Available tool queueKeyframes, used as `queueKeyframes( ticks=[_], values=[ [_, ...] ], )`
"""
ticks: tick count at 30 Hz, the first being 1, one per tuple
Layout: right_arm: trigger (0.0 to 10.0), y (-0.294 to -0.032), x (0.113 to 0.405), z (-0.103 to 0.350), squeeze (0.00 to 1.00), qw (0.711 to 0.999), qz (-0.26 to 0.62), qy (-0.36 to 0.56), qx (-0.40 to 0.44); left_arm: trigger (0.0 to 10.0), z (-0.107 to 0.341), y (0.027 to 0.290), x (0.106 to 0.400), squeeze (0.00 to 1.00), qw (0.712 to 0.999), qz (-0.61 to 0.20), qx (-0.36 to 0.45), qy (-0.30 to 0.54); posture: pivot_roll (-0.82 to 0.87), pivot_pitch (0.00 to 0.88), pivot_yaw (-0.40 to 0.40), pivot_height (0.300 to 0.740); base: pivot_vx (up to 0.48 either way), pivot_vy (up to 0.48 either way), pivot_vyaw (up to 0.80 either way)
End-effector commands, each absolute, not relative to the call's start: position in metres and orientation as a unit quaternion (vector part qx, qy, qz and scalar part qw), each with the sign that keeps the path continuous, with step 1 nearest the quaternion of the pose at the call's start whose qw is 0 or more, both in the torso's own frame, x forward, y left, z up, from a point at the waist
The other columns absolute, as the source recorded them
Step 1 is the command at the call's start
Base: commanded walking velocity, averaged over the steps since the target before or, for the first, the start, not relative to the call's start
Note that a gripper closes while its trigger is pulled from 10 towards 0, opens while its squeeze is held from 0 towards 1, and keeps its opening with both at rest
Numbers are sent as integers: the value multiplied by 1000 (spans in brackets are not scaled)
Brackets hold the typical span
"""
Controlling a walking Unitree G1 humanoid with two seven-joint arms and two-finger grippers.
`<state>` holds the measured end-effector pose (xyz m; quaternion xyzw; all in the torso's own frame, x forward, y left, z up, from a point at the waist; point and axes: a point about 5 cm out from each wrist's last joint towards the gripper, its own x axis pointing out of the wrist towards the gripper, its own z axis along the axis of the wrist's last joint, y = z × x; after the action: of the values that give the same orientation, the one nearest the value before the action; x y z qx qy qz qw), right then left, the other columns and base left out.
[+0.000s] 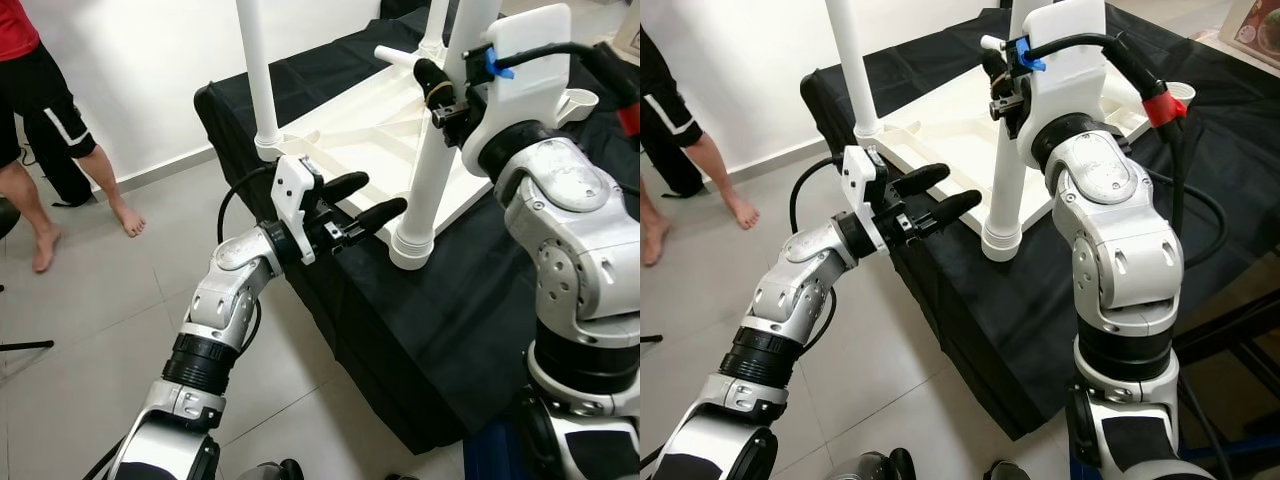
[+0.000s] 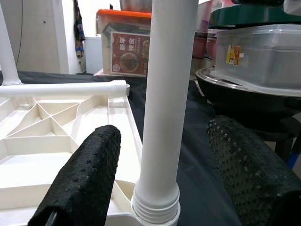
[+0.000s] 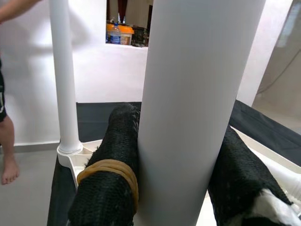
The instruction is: Building children table
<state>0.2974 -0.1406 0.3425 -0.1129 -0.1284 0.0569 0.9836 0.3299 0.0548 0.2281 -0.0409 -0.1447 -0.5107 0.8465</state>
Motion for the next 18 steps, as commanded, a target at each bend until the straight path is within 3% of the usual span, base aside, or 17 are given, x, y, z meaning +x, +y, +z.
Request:
queueKeyframes(
  ticks=[1, 11, 12, 18],
  values=[
    [10000, -159, 313, 297, 0, 989, -15, 13, -145, 10000, 224, 52, 327, 0, 844, -516, -40, -138, -120, 179, 24, 740, 0, 0, 0],
    [10000, -157, 313, 298, 0, 989, -12, 11, -147, 10000, 223, 51, 325, 0, 845, -515, -43, -136, -121, 180, 22, 740, 0, 0, 0],
    [10000, -157, 313, 299, 1000, 989, -13, 9, -145, 10000, 223, 51, 325, 0, 846, -515, -43, -136, -122, 182, 22, 740, 0, 0, 0],
    [10000, -159, 313, 301, 1000, 991, -5, 5, -136, 10000, 223, 50, 324, 0, 845, -515, -44, -136, -123, 182, 24, 740, 0, 0, 0]
  ],
)
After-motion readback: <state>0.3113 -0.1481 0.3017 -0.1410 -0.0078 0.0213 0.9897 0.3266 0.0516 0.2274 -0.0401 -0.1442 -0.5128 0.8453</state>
